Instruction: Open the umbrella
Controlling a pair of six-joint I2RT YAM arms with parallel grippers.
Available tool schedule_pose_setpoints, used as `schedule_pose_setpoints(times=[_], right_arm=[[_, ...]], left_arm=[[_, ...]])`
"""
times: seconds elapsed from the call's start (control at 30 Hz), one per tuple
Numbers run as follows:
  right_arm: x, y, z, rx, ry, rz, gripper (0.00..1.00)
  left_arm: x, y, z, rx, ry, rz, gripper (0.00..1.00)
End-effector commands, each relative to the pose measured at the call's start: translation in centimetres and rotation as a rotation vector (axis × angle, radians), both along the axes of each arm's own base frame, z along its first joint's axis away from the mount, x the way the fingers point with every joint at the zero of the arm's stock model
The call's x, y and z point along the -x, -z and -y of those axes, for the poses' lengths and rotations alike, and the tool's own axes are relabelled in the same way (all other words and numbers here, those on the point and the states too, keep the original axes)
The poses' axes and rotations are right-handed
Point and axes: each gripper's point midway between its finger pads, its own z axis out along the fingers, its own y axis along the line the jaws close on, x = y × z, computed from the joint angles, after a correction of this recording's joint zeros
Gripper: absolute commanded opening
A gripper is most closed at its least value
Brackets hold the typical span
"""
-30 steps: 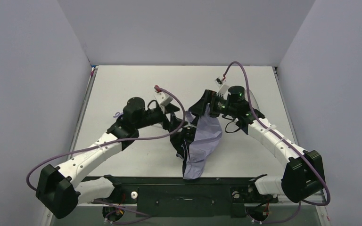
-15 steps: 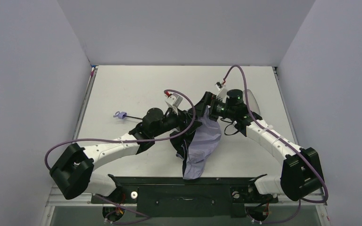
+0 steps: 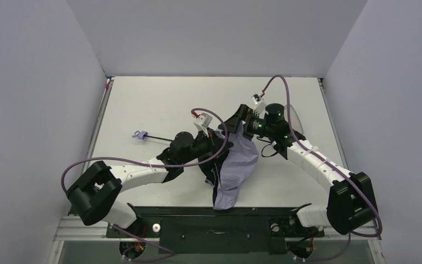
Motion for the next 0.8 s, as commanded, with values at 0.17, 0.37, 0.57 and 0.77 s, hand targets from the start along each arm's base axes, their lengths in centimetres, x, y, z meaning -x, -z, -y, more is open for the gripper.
schedule_pose_setpoints(times=[0.17,0.37,0.57,0.77], right_arm=[[-4.3,-9.7,0.4,-0.135,0.038,0.233,0.90],[-3.5,-9.9,0.3,-0.146,0.003,0.233,0.89],[-1.7,-7.8,0.3,-0.131,-0.026,0.186,0.88],[-0.7,-6.6,-0.1,-0.105,-0.032,0.172,0.89]], left_arm=[[1.7,2.3,-0.4,-0.039,0.063,-0.024,0.00],[1.2,0.9,-1.6,-0.027,0.054,0.066,0.00],[-0.8,-4.1,-2.4,-0.045,-0.020,0.274,0.82],[-1.0,-6.5,0.2,0.032,0.042,0.294,0.86]])
